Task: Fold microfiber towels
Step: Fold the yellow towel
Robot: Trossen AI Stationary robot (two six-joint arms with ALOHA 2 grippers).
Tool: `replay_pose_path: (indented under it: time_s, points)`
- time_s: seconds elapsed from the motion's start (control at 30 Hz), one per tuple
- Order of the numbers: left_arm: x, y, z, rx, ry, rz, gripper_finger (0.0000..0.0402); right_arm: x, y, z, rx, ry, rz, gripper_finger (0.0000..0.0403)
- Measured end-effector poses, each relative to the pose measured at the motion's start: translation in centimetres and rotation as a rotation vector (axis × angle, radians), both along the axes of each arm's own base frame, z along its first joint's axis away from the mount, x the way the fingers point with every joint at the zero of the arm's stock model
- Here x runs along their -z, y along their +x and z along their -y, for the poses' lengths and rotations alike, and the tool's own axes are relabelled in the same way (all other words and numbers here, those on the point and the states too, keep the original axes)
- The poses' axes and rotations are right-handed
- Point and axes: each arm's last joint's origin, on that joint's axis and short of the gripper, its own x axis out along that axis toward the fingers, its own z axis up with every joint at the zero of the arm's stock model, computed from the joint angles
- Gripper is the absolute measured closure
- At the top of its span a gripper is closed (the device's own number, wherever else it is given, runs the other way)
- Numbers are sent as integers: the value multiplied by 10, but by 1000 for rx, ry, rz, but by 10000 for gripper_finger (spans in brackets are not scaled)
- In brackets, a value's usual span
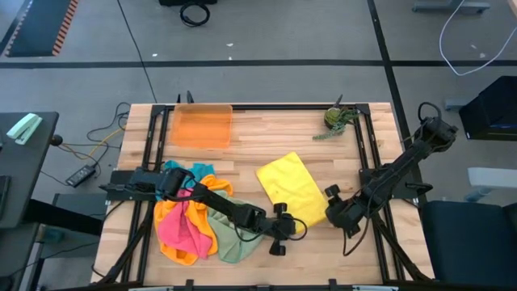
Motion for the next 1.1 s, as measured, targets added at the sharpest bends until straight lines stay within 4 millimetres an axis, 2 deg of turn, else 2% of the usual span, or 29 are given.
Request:
replay_pose_path:
  time_s: [0.1, 0.3, 0.5, 0.67, 0.83, 1.0, 1.1]
  points:
    - [1, 0, 0, 0, 2, -4, 392, 0, -1, 0, -6, -3, -12, 240]
    - [2, 0, -1, 2, 1, -6, 373, 2, -2, 1, -16, 5, -22, 236]
    - [2, 0, -1, 2, 2, -7, 392, 11, -7, 4, -15, 20, -43, 237]
    - [2, 0, -1, 3, 2, -7, 381, 11, -6, 6, 0, 24, -43, 244]
    - [2, 0, -1, 2, 1, -7, 390, 18, -2, 7, 12, 38, -81, 292]
    - [2, -2, 4, 6, -2, 0, 391, 19, 1, 8, 59, 58, -75, 380]
    - [-6, -4, 9, 26, 3, 13, 394, 12, 1, 8, 102, 91, -52, 393]
